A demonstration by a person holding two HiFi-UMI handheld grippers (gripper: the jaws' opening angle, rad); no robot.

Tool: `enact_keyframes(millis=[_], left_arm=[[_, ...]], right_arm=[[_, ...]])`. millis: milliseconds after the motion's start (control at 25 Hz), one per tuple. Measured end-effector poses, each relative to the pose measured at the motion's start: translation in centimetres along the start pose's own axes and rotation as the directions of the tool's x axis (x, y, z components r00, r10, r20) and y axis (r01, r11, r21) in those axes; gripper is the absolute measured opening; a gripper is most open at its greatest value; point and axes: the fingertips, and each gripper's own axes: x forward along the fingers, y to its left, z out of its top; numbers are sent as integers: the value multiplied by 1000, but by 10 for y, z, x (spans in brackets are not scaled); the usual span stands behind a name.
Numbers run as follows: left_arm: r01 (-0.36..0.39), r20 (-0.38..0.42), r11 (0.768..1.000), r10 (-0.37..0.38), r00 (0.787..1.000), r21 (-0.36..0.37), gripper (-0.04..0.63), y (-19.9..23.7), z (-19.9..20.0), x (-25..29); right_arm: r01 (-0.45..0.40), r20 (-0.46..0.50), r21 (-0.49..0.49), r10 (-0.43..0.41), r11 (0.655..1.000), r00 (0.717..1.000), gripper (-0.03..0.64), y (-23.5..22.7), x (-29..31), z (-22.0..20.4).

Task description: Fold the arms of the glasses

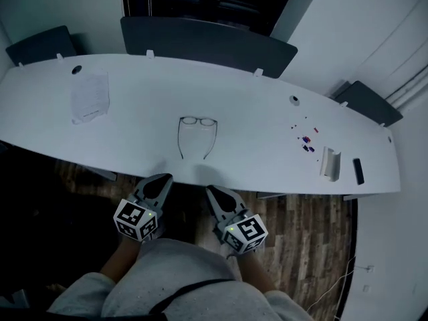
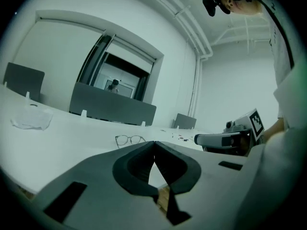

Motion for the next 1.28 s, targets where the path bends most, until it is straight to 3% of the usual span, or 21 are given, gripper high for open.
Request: enact_keyframes(millis=[440, 760, 1040, 1160, 1280], left_arm=[[43, -56, 999, -43, 998, -6, 14, 65, 13, 73], [32, -83, 999, -32, 996, -12, 14, 104, 10, 93], [-25, -131, 1000, 27, 991, 19, 14, 131, -4, 92], [-56, -159, 997, 62, 985, 44, 14, 145, -13, 95], [-96, -181, 995, 101, 978, 35, 15, 157, -19, 100]], right_arm=[[70, -32, 15, -70, 997, 997, 20, -63, 53, 10], [113, -122, -51, -118, 992, 985, 20, -108, 69, -5], [84, -269, -275, -161, 958, 950, 20, -142, 77, -19], [25, -342, -401, -175, 916, 923, 20, -163, 89, -28], [-66, -410, -524, -184, 849, 894, 21, -182, 103, -34]])
